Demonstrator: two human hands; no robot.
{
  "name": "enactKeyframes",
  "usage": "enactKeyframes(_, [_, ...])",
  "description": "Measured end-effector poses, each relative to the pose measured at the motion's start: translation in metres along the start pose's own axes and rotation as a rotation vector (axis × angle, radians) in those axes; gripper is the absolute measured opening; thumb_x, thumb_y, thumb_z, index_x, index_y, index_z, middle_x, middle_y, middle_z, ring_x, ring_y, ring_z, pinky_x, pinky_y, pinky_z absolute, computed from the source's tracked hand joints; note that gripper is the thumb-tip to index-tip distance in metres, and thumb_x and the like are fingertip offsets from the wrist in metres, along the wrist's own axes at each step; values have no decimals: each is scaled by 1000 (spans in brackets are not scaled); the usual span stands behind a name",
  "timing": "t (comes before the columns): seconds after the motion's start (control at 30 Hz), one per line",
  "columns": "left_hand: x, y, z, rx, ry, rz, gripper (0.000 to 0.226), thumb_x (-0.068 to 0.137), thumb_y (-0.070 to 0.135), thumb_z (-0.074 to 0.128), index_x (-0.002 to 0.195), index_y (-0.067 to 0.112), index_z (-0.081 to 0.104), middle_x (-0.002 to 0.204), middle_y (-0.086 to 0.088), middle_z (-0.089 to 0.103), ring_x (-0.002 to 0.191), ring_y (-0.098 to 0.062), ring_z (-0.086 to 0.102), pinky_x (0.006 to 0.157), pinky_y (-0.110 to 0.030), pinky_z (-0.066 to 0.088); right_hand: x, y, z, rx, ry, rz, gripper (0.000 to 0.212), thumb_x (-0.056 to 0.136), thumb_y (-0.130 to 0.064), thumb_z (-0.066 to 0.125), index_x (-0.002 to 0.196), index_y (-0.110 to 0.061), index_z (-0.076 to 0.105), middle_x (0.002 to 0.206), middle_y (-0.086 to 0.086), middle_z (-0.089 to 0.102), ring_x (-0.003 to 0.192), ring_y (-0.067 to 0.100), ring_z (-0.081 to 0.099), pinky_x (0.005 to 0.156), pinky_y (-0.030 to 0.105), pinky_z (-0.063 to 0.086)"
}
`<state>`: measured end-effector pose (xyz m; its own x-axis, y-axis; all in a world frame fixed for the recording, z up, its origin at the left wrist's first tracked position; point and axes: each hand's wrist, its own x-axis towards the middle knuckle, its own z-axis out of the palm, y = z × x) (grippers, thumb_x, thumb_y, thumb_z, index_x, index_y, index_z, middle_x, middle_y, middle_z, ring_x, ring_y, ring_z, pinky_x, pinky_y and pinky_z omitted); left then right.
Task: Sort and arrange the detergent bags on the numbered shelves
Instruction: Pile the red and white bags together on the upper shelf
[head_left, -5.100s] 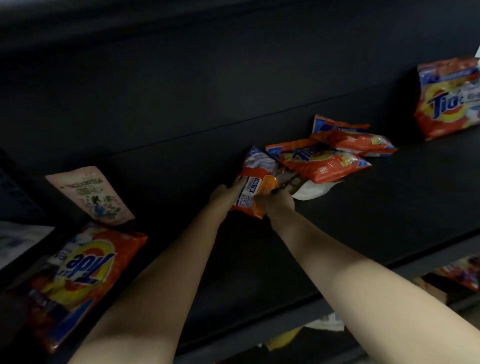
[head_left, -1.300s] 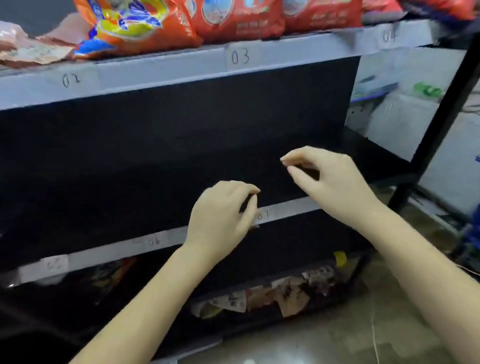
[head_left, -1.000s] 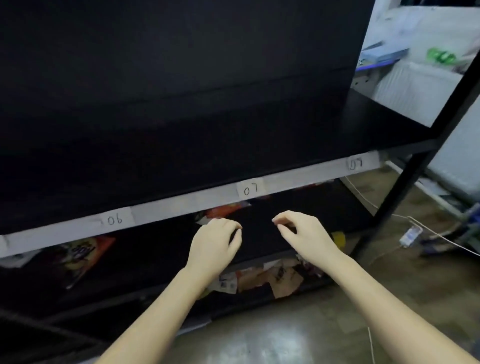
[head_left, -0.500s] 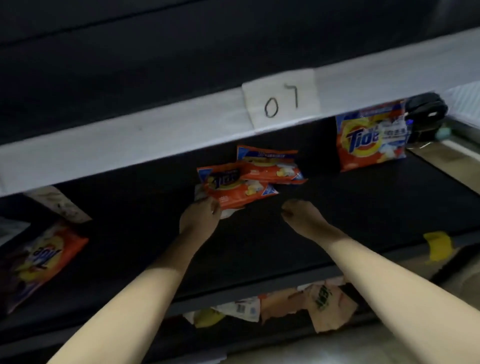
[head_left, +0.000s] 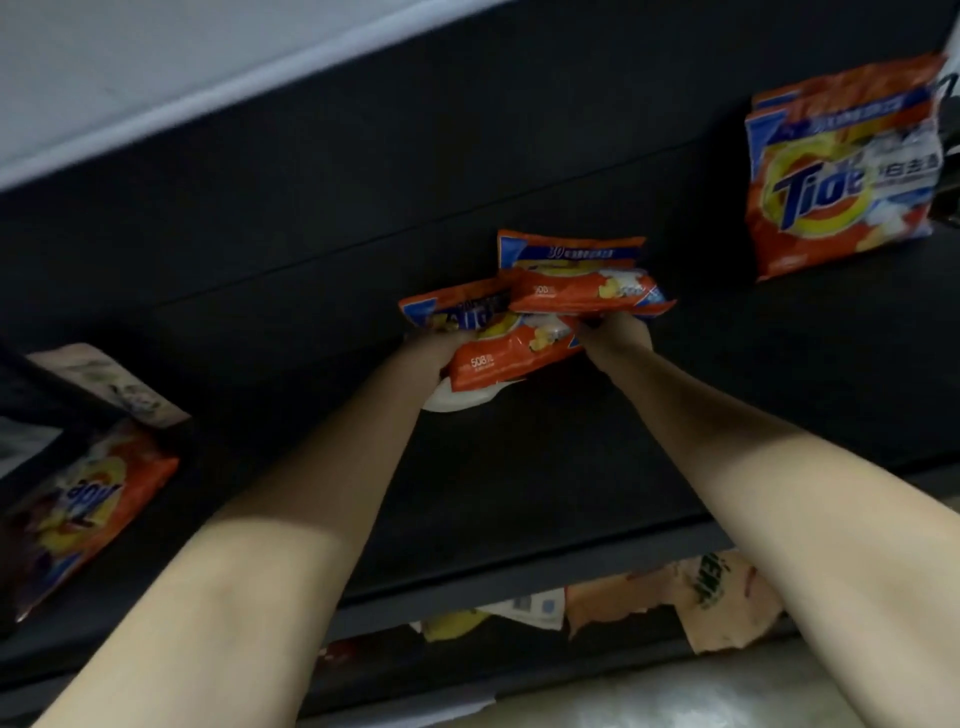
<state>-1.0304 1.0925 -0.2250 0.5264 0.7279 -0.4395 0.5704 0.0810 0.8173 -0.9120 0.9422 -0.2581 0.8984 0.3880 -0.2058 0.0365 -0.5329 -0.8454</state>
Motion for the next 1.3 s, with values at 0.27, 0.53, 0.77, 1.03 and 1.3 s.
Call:
enactKeyframes(0.27, [-83, -37, 5, -272, 43, 98, 61, 87, 40, 63, 140, 39, 34, 134, -6, 52, 110, -26, 58, 95, -52, 47, -60, 11, -37, -179, -164, 72, 34, 94, -45, 45, 93, -13, 53, 73, 2, 51, 59, 13, 47, 52, 26, 39])
enactKeyframes(0.53, [-225, -43, -11, -386, -139, 18, 22, 89, 20, 60, 100, 38, 56, 92, 0, 72, 77, -18, 71, 68, -34, 56, -149, 35, -109, 400, -592, 440, 54, 83, -45, 63, 120, -8, 55, 109, 8, 65, 97, 23, 62, 84, 36, 52])
enactKeyframes(0.77, [-301, -10, 0, -273, -461, 68, 39, 71, 20, 71, 107, 20, 55, 94, -3, 73, 78, -15, 71, 64, -25, 57, -258, 48, -179, 862, -677, 451, 87, 28, -33, 97, 105, -9, 66, 104, 14, 71, 86, 24, 71, 69, 33, 59])
enactKeyframes(1.03, [-386, 51, 19, -260, -759, 100, 39, 75, 19, 73, 110, 22, 54, 97, 0, 74, 83, -17, 71, 67, -30, 57, -392, 17, -279, 727, -262, 237, 92, 40, -30, 92, 122, -11, 56, 112, 4, 70, 100, 20, 68, 75, 26, 55])
enactKeyframes(1.3, [-501, 163, -21, -310, -668, 474, 34, 77, 33, 63, 109, 25, 55, 106, 1, 72, 94, -20, 70, 77, -38, 58, -478, -99, -367, 553, 73, -38, 64, 48, -5, 86, 107, -11, 63, 94, 0, 74, 85, 15, 71, 70, 24, 55])
